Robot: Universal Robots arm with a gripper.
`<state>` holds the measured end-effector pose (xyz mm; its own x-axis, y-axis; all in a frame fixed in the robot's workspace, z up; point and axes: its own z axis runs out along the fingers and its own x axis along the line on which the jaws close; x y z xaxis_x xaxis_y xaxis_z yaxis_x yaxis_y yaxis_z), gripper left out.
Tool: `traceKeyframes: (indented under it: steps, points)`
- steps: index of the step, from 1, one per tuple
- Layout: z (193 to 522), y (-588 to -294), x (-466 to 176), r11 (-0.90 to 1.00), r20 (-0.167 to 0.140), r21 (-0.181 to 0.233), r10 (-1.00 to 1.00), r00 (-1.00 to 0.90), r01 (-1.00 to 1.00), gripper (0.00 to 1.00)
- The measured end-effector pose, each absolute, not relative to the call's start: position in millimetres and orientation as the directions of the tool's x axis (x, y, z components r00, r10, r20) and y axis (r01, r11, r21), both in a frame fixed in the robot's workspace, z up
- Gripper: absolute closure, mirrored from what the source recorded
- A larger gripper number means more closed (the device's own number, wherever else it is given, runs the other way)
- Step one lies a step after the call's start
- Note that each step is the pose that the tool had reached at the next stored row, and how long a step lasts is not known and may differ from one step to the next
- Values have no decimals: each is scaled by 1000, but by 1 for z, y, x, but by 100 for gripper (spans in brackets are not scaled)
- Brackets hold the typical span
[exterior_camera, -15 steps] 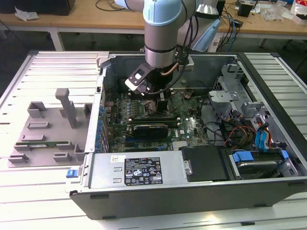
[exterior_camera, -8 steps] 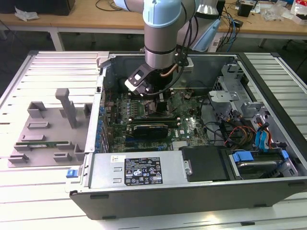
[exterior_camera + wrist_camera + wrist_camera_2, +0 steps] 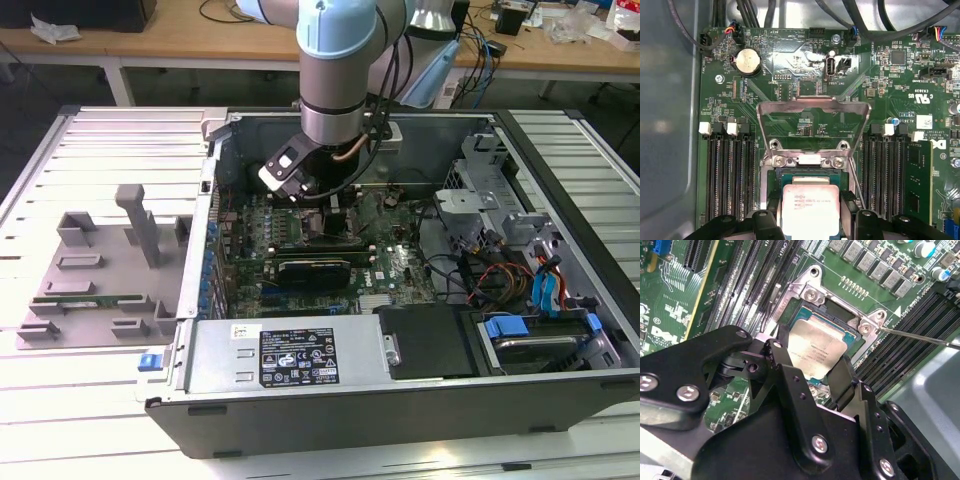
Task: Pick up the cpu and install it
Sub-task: 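Place the cpu into insertion slot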
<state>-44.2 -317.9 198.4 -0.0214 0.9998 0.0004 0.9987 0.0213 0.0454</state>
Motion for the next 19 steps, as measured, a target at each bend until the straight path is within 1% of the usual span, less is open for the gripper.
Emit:
traceKeyframes:
  steps: [11,19]
  points:
    - [197,-318,-44,32,0,45,1000,-32,998,45]
    - [196,-318,-44,4,0,45,1000,-4,999,45]
